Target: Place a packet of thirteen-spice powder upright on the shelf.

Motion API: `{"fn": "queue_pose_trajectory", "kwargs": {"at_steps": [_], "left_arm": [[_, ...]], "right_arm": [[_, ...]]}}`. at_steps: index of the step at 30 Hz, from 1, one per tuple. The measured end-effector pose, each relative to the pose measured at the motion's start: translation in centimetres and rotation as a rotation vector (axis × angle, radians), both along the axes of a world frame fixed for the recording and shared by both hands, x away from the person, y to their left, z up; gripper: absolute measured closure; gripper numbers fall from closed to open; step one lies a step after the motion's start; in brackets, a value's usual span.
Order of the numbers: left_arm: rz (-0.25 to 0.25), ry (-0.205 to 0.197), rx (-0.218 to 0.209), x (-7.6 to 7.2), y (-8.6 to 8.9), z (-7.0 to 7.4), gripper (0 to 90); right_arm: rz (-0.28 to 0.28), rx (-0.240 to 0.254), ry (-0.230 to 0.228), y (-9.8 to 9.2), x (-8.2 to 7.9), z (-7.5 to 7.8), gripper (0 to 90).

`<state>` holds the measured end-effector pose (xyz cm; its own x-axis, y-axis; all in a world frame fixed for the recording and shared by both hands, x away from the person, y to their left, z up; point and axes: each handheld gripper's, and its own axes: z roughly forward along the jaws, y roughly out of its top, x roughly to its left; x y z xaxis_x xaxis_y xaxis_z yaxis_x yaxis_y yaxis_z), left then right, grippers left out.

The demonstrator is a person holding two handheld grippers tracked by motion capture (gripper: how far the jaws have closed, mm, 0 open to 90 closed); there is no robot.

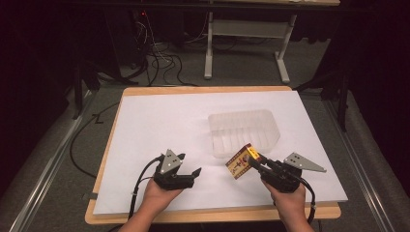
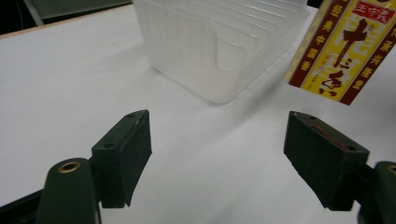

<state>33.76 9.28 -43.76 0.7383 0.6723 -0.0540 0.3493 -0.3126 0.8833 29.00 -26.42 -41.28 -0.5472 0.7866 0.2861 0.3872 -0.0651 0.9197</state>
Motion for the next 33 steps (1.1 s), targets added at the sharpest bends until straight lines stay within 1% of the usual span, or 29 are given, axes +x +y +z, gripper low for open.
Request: {"fn": "queue_pose_trajectory", "kwargs": {"at_steps": [7, 8, 9, 10, 14, 21, 26, 29, 33], "left_arm": [[0.038, 0.013, 0.001, 0.7, 1.9, 0.2, 23.8], [0.046, 0.010, 0.004, 0.8, 2.3, 0.3, 23.8], [0.046, 0.010, 0.004, 0.8, 2.3, 0.3, 23.9], [0.052, 0.009, 0.003, 0.9, 2.7, 0.3, 23.9], [0.074, 0.007, -0.002, 1.2, 3.6, 0.5, 23.9], [0.090, 0.004, 0.009, 1.3, 4.1, 0.6, 23.3], [0.105, -0.002, 0.054, 1.4, 4.8, 0.6, 22.9], [0.114, 0.003, 0.050, 1.5, 5.2, 0.6, 22.9], [0.119, 0.012, 0.048, 1.6, 5.3, 0.5, 23.0]], "right_arm": [[-0.051, -0.020, -0.025, -1.7, -0.4, 0.3, 68.3], [-0.054, -0.019, -0.026, -2.0, -0.5, 0.4, 68.3], [-0.054, -0.019, -0.026, -2.0, -0.5, 0.4, 68.3], [-0.081, -0.023, -0.039, -2.6, -0.7, 0.6, 68.3], [-0.117, -0.025, -0.045, -3.5, -1.0, 0.9, 68.3], [-0.162, -0.036, -0.062, -4.6, -1.0, 1.1, 68.3], [-0.191, -0.043, -0.081, -5.2, -1.2, 1.4, 68.3], [-0.208, -0.041, -0.091, -5.5, -1.1, 1.6, 68.3], [-0.230, -0.041, -0.104, -5.8, -0.9, 1.8, 68.4]]}}
